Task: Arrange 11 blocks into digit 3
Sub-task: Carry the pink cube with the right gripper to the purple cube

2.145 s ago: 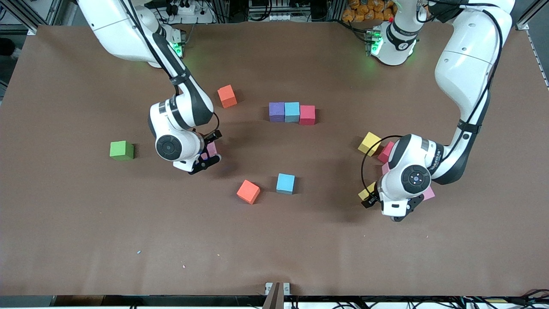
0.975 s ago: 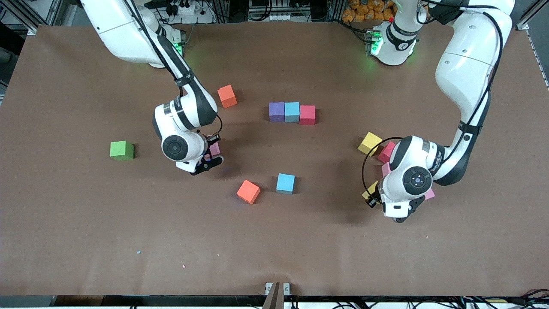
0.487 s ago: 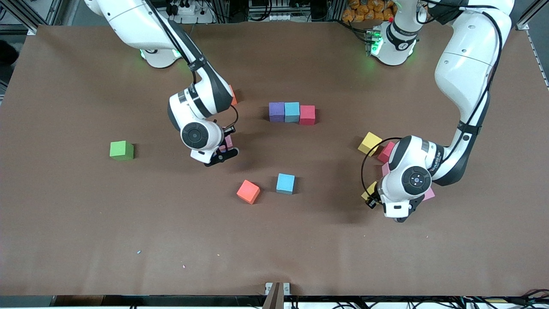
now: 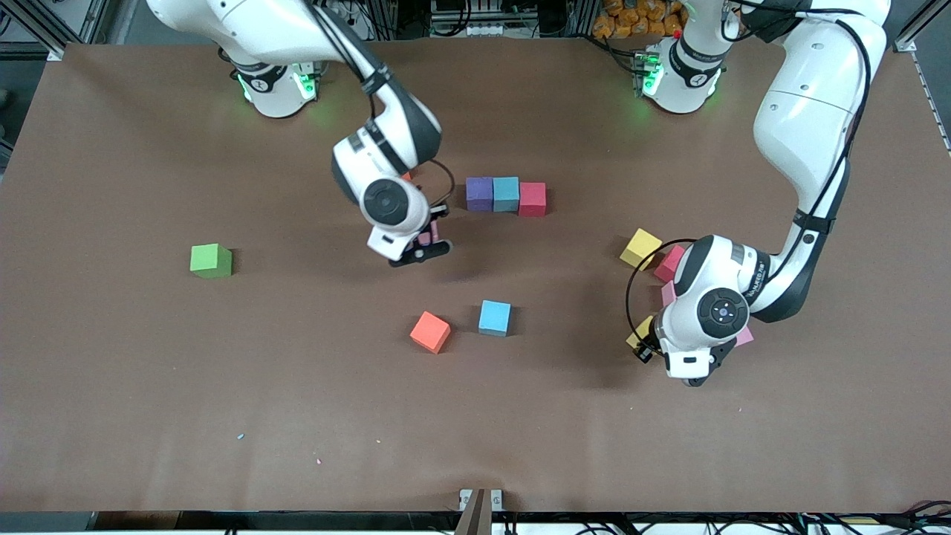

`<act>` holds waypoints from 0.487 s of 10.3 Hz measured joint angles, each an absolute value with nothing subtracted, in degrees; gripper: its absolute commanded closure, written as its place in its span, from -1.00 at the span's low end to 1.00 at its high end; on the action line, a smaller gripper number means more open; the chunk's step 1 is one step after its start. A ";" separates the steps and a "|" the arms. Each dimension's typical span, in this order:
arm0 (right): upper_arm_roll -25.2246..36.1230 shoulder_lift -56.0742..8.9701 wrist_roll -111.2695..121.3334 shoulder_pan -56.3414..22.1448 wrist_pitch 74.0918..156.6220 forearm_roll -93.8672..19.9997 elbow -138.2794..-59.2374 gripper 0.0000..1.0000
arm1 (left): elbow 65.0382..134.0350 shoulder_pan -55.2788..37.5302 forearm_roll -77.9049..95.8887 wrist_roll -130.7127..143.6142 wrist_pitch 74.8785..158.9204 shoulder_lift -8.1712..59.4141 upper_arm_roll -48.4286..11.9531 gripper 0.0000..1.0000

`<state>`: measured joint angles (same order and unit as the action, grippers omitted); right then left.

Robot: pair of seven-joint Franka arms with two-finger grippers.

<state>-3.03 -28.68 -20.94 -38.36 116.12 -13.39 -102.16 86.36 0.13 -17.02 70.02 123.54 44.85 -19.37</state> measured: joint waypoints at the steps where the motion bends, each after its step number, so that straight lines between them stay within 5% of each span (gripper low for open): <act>1: -3.04 -28.68 -24.19 -39.61 116.13 -13.39 -100.88 1.00 | 86.20 0.08 -17.02 70.02 123.53 44.85 -19.40 1.00; 5: -3.03 -29.63 -33.92 -40.69 116.14 -13.43 -97.52 1.00 | 86.08 0.09 -17.02 70.00 123.46 44.91 -19.39 1.00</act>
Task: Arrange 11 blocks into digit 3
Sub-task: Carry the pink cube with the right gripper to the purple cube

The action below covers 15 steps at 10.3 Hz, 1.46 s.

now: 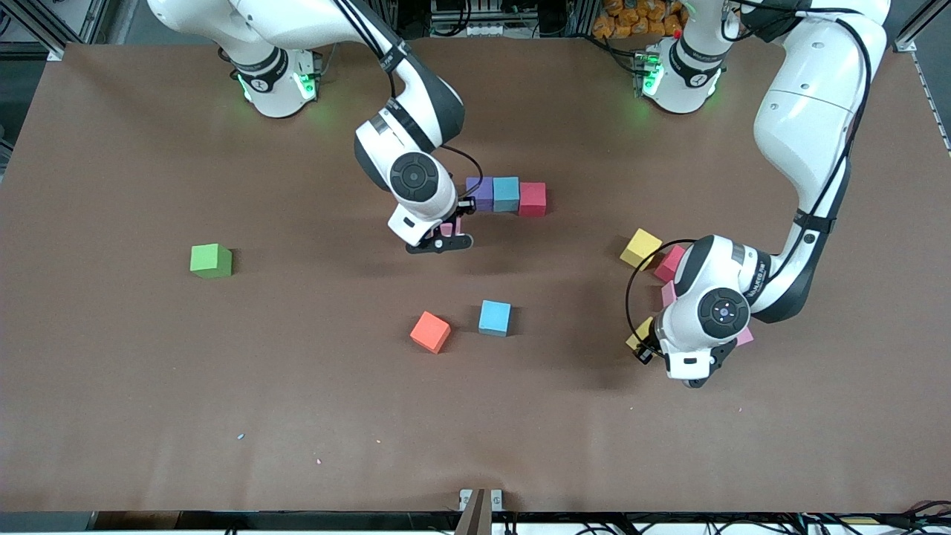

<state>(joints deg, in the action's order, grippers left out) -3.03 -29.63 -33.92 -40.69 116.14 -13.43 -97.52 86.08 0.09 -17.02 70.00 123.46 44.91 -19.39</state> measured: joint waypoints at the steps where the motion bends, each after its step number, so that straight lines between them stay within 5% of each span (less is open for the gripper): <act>1: -3.04 -30.26 -35.79 -41.59 116.20 -13.44 -96.75 1.00 | 86.08 0.06 -17.02 70.00 123.46 44.94 -19.40 1.00; 8: -3.06 -39.07 -37.72 -44.67 116.48 -13.46 -88.73 1.00 | 85.85 -0.43 -17.02 70.00 123.46 44.95 -19.50 1.00; 15: -3.09 -40.38 -37.63 -46.93 118.20 -13.45 -88.27 1.00 | 85.85 -0.44 -17.02 69.99 123.46 45.01 -19.49 1.00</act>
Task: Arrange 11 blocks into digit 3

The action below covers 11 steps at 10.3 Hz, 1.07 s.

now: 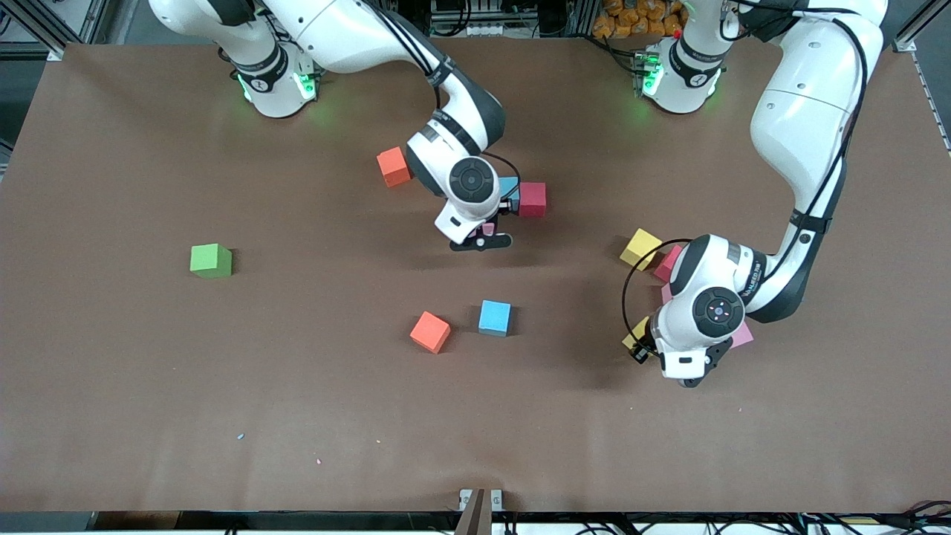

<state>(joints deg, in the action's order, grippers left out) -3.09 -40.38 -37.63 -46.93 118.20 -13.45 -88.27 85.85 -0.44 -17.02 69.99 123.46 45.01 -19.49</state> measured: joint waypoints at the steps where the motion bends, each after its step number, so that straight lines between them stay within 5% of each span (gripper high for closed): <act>1: -3.08 -40.56 -37.57 -47.45 118.62 -13.44 -88.27 1.00 | 85.85 -0.43 -17.02 69.98 123.46 45.04 -19.48 1.00; 11: -3.04 -40.92 -34.80 -48.05 122.35 -13.37 -91.59 1.00 | 85.68 -0.27 -17.02 69.85 123.46 45.06 -19.42 1.00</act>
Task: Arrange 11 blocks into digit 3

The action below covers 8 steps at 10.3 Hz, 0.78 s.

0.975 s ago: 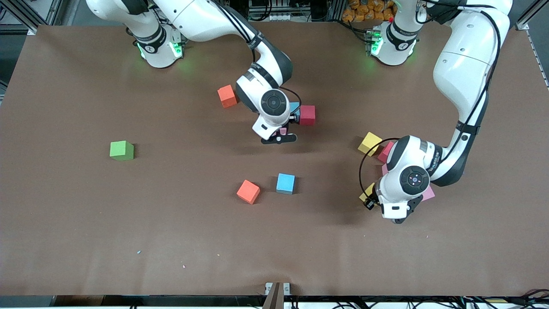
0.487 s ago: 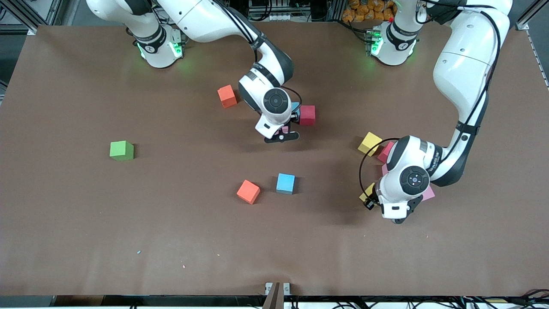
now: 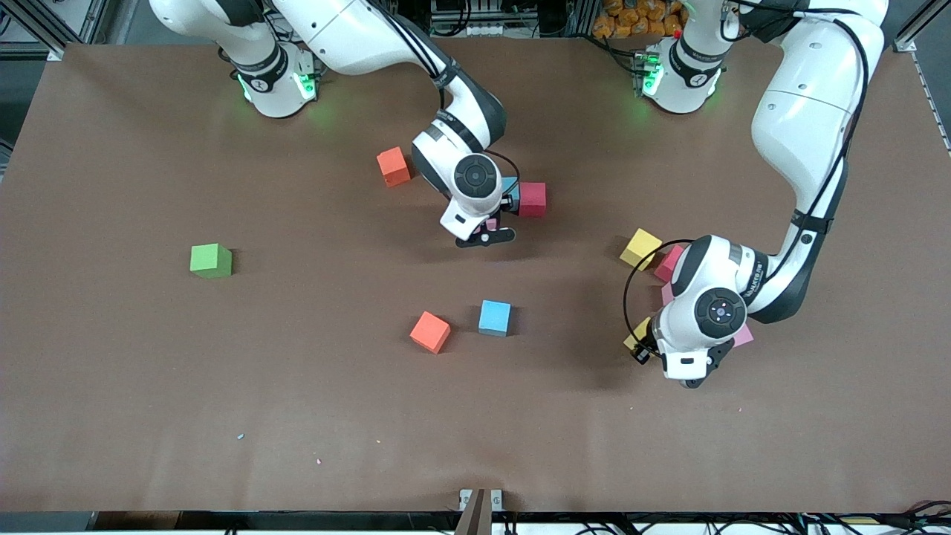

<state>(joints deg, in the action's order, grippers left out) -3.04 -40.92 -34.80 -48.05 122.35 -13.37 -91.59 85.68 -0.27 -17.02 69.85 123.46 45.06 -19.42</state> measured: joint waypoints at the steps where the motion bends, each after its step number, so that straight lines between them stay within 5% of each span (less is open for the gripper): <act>1: -3.06 -40.77 -34.80 -48.13 122.93 -13.37 -92.08 1.00 | 85.67 -0.26 -17.02 69.85 123.46 45.06 -19.42 1.00; 8: -3.11 -39.55 -35.40 -48.29 124.16 -13.43 -94.26 1.00 | 85.67 -0.37 -17.02 69.75 123.45 45.12 -19.41 1.00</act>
